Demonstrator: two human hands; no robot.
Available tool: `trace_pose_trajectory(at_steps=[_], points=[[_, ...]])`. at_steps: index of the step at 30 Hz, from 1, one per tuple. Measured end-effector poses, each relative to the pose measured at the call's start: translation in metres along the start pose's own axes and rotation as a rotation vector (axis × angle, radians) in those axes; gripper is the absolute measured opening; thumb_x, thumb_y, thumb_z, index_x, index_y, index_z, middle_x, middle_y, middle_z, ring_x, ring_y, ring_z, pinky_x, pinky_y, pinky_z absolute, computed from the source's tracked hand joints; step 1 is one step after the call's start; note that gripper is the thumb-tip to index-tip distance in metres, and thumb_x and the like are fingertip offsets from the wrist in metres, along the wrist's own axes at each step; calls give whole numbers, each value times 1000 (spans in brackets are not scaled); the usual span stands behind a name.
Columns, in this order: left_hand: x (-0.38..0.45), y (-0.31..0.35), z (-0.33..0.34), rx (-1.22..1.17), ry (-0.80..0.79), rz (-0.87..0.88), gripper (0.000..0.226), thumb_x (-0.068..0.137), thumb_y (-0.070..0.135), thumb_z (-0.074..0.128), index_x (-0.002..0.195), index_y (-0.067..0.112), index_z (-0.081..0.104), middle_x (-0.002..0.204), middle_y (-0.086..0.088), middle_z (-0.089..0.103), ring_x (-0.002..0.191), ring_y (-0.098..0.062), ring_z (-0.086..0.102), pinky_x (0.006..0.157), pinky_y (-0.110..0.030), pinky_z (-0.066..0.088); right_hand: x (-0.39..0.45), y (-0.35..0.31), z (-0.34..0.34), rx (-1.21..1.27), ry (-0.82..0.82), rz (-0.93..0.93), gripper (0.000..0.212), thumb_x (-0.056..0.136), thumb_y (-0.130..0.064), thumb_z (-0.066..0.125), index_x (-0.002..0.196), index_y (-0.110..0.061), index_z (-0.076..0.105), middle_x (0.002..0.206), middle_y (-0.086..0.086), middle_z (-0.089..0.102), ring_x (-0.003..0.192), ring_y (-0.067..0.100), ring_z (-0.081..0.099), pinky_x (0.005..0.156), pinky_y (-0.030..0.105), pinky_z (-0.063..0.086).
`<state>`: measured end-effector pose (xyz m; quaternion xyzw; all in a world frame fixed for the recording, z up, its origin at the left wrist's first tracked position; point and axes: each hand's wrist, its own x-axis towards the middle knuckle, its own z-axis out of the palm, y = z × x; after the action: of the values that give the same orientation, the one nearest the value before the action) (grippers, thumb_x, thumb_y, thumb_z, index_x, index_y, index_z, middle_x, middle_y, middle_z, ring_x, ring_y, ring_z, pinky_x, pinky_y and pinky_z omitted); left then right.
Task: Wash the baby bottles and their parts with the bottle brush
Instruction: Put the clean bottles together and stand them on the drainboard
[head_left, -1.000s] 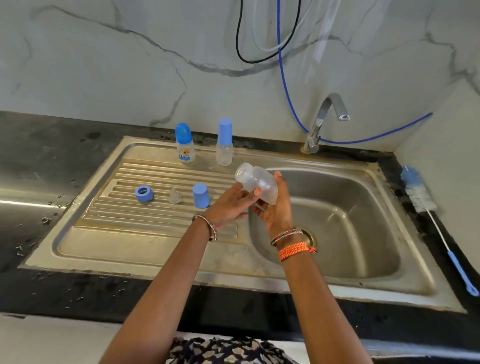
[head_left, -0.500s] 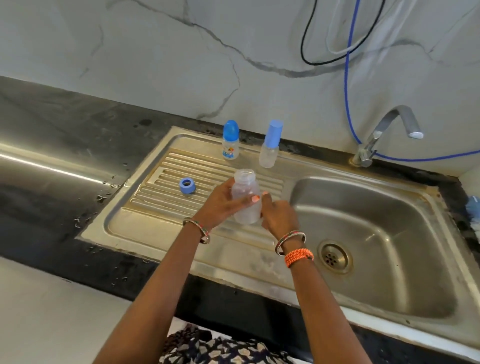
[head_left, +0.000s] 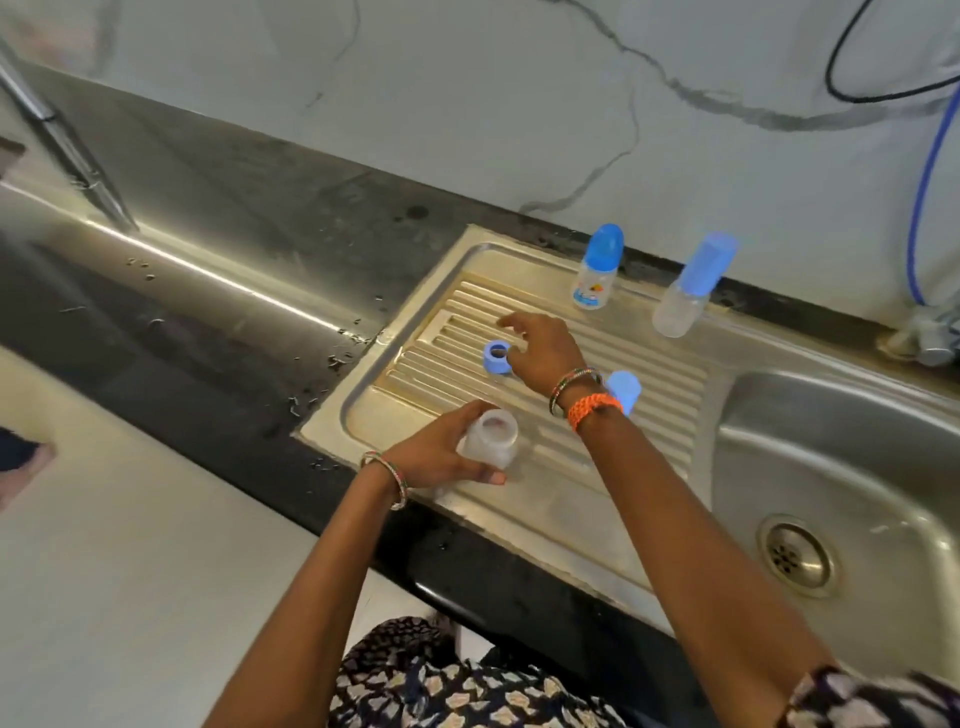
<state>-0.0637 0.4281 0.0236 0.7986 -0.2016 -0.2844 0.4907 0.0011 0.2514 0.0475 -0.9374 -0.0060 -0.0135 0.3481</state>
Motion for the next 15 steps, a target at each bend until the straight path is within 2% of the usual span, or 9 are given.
trace_pose_trajectory(at_steps=[2, 5, 6, 9, 10, 12, 14, 15], points=[[-1, -3, -5, 15, -30, -43, 70, 71, 22, 83, 129, 28, 43, 121, 11, 55, 113, -6, 51, 92, -13, 39, 16, -2, 8, -122, -135, -55, 45, 81, -10, 62, 126, -13, 60, 129, 11, 58, 121, 25, 52, 97, 27, 37], [-3, -5, -13, 17, -108, -59, 92, 76, 12, 78, 144, 31, 20, 137, 13, 38, 124, -4, 37, 89, 0, 32, 31, 0, 23, -267, -321, -58, 43, 83, -13, 62, 126, -14, 61, 127, 11, 60, 117, 26, 55, 95, 29, 41], [-3, -5, -18, 28, -139, -43, 98, 76, 10, 77, 147, 31, 13, 142, 15, 30, 129, -2, 31, 95, -1, 28, 34, 0, 27, -303, -336, -70, 36, 84, -15, 62, 120, -15, 65, 122, 12, 62, 113, 28, 58, 93, 32, 45], [-7, -4, -44, 128, -135, -2, 104, 78, 8, 75, 149, 31, 2, 152, 13, 14, 140, -1, 14, 114, -23, 17, 38, -2, 17, -308, -248, -91, 26, 83, -15, 66, 108, -16, 71, 114, 9, 67, 105, 27, 62, 89, 32, 50], [-7, -1, -55, 127, -66, 27, 100, 79, 4, 72, 148, 34, 6, 154, 10, 16, 141, -3, 16, 116, -28, 18, 37, -6, 6, -264, -200, -97, 27, 81, -14, 68, 108, -13, 71, 113, 9, 67, 105, 25, 62, 88, 28, 48], [-4, 19, -72, -25, 145, 120, 83, 80, -6, 66, 140, 32, 25, 147, 5, 33, 135, -3, 34, 113, -30, 28, 31, -16, -28, -133, -97, -102, 35, 78, -12, 73, 113, -11, 70, 111, 9, 68, 102, 20, 62, 84, 20, 43], [6, 53, -78, -168, 311, 211, 68, 79, -12, 62, 131, 25, 38, 130, 4, 50, 113, 5, 51, 102, -22, 40, 16, -26, -71, -11, -33, -104, 48, 76, -15, 76, 122, -15, 63, 100, 6, 65, 87, 10, 60, 77, 14, 41], [13, 71, -76, -199, 341, 251, 62, 78, -9, 61, 128, 22, 43, 122, 4, 55, 104, 6, 56, 93, -18, 45, 9, -30, -91, 43, -27, -109, 50, 76, -16, 77, 124, -17, 62, 94, 3, 62, 76, 3, 57, 71, 9, 40]])
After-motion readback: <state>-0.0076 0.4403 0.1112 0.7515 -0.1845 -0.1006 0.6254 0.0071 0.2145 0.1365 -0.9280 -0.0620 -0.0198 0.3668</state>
